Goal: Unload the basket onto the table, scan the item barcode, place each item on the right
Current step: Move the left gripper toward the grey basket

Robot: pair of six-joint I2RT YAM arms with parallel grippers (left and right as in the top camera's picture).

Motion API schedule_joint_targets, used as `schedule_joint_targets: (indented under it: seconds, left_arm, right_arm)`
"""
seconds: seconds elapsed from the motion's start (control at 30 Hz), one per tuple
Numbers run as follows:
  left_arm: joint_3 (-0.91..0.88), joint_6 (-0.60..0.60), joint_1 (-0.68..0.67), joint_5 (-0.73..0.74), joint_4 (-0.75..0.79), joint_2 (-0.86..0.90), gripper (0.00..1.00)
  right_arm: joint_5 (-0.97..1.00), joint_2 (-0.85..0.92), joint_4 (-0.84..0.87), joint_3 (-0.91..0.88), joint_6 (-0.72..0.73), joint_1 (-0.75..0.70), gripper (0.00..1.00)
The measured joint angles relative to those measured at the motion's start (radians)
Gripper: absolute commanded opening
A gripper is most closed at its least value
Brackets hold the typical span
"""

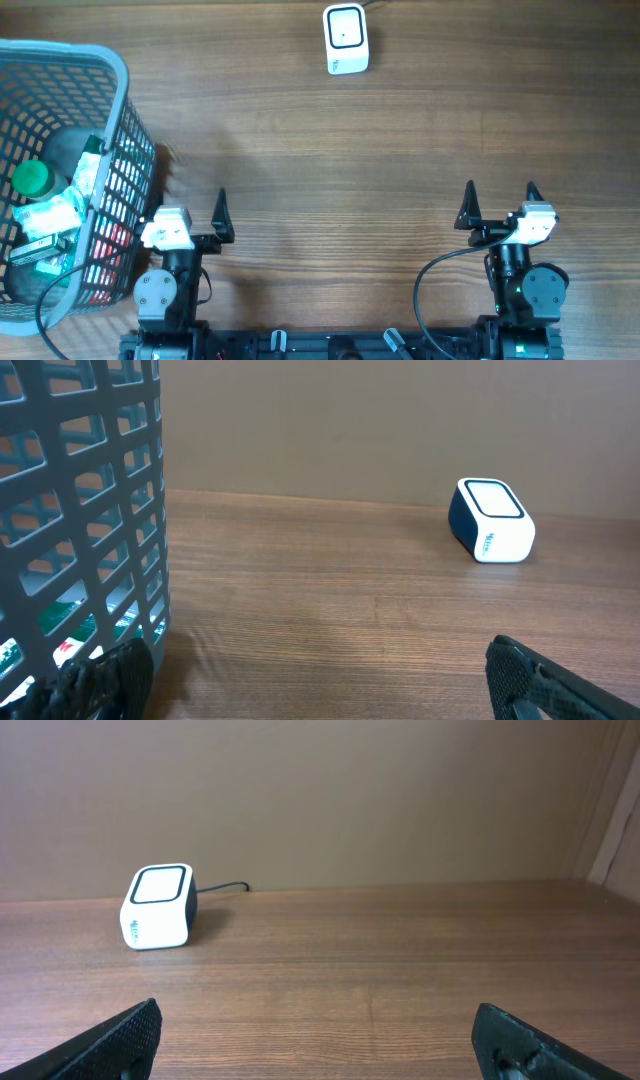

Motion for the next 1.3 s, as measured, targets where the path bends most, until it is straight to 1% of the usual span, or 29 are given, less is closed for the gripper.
schedule_joint_targets:
  seconds: [0.47,0.73,1.07,1.13,1.3]
  left_arm:
    - [0.0,0.0,0.0,0.012,0.01,0.0,1.0]
    - [0.0,0.0,0.0,0.155,0.027,0.0,1.0]
    - [0.002,0.0,0.0,0.238,0.046,0.0,1.0]
    - [0.024,0.0,0.0,0.278,0.042,0.0,1.0]
    - [0.177,-0.045,0.0,0.325,0.044,0.0,1.0]
  right_arm:
    - [0.0,0.0,0.0,0.0,0.0,0.004,1.0]
    - [0.0,0.0,0.0,0.0,0.0,0.004,1.0]
    - [0.0,0.0,0.0,0.0,0.0,0.004,1.0]
    - [0.0,0.0,0.0,0.0,0.0,0.004,1.0]
    - [0.0,0.0,0.0,0.0,0.0,0.004,1.0]
